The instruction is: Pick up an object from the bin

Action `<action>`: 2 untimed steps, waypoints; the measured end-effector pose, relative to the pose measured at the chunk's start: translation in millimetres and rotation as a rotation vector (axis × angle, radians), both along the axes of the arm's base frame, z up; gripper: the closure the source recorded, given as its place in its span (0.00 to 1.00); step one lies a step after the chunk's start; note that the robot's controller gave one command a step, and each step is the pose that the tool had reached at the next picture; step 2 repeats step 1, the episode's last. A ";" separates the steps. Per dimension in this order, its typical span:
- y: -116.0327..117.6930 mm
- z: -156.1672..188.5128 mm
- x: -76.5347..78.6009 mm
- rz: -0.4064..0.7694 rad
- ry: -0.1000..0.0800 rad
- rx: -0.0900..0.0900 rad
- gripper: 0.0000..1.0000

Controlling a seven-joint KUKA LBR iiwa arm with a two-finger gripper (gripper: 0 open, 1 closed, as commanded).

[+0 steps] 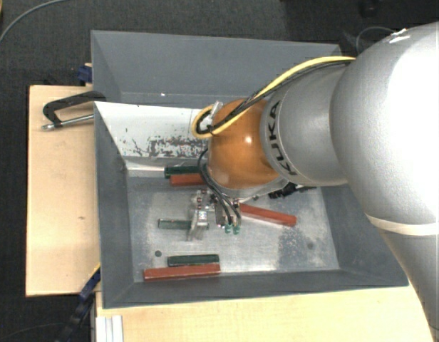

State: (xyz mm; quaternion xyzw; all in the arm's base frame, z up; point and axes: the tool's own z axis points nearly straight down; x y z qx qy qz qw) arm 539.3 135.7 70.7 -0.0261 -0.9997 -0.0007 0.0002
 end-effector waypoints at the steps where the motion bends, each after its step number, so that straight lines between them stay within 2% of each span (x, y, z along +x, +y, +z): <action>1: 6.2 147.3 23.0 -0.053 -0.016 0.004 1.00; 2: 6.2 147.3 23.0 -0.053 -0.016 0.004 1.00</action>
Offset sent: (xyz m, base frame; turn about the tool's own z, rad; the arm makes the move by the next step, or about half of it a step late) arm 0.0198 0.0050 0.1409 0.0545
